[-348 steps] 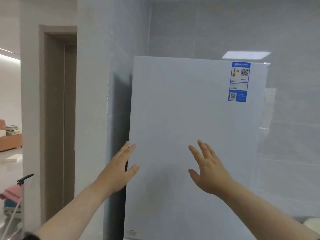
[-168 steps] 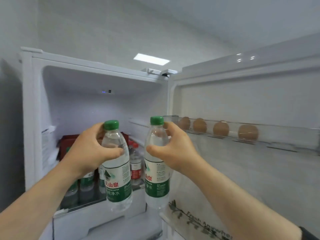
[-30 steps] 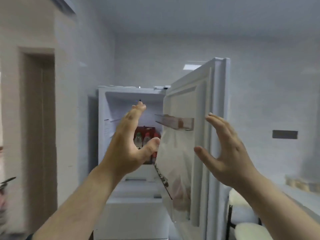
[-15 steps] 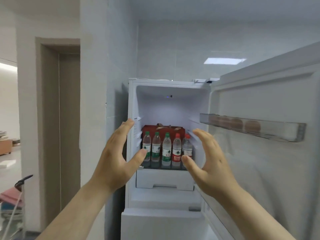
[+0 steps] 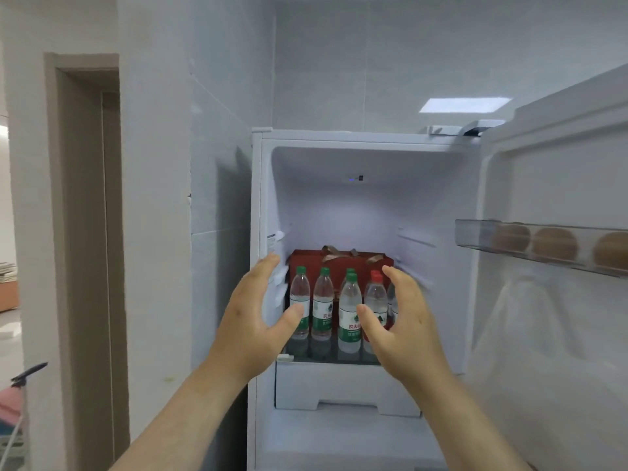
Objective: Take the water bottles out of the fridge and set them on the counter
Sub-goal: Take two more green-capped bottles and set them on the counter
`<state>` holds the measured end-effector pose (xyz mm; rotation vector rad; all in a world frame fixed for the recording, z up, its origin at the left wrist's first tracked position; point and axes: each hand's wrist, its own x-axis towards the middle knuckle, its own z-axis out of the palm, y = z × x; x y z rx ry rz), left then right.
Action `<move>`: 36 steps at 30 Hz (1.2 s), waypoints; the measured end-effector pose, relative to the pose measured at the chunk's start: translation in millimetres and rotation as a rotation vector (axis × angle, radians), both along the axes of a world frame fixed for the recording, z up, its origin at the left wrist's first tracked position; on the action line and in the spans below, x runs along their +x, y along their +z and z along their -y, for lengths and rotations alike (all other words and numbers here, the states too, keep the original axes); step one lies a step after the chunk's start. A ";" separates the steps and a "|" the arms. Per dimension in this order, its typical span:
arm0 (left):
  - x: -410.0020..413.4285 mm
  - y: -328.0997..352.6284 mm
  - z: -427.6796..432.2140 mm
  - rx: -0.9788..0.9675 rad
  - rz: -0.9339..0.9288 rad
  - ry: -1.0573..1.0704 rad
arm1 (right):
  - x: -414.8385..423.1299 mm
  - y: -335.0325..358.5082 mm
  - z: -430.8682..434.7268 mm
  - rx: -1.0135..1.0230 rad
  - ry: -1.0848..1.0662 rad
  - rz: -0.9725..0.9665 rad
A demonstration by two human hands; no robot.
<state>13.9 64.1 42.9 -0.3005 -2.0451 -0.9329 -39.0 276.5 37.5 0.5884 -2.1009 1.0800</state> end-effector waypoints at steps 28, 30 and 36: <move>-420.8 -59.2 18.6 0.676 0.298 0.174 | -335.1 -32.8 82.8 -0.215 -0.073 0.537; -426.7 -65.5 16.7 0.606 0.276 0.246 | -342.7 -43.9 83.7 -0.199 -0.110 0.506; -419.2 -78.5 12.3 0.526 0.275 0.305 | -346.0 -64.4 86.8 -0.226 -0.119 0.458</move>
